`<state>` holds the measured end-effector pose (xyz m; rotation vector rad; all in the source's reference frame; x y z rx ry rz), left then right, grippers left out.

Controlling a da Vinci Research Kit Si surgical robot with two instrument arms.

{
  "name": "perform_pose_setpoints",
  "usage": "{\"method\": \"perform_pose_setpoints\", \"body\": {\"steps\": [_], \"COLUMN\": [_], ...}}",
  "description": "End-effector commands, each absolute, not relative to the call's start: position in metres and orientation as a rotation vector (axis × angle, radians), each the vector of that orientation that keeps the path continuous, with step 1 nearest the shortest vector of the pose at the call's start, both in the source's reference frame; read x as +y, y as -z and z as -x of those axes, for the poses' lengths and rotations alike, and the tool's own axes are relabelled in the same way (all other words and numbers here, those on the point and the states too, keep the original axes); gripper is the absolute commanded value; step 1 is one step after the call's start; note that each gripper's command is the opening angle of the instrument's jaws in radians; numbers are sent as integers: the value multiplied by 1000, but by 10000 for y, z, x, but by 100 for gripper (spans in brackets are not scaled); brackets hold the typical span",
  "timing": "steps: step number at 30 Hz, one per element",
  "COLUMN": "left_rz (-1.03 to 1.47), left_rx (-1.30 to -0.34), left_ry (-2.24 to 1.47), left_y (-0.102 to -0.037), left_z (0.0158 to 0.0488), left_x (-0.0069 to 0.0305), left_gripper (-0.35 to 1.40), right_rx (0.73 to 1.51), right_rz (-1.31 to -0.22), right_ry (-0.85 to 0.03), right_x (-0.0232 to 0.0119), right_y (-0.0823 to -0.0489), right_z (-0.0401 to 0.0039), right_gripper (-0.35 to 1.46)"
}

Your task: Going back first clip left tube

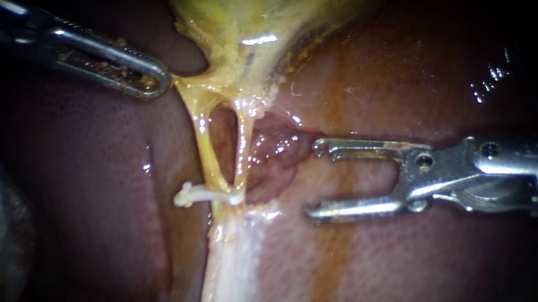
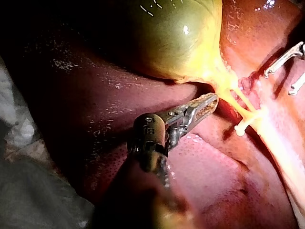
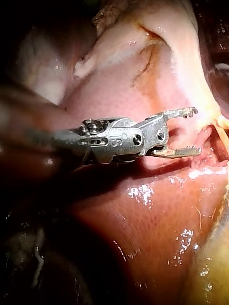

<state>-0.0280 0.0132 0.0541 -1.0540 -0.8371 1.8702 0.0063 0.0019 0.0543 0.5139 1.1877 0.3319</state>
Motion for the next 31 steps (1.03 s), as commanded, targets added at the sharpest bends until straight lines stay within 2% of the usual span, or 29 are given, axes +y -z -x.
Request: {"method": "perform_pose_setpoints", "body": {"steps": [1,20,31], "left_rz": [1054,1061,1062], "left_rx": [-837,-831,-835], "left_ry": [-1870,-1883,-1885], "left_y": [-541,-585,-587], "left_z": [280,323,327], "left_x": [132,115,112], "left_gripper": [-35,-35,-35], "right_rx": [1189,1193,1193], "right_rz": [-511,-506,-506], "right_ry": [-327,-313,-313], "right_x": [20,19,19], "right_y": [-543,-541,-541], "right_z": [-61,-47,-46], "right_gripper": [50,50,50]}}
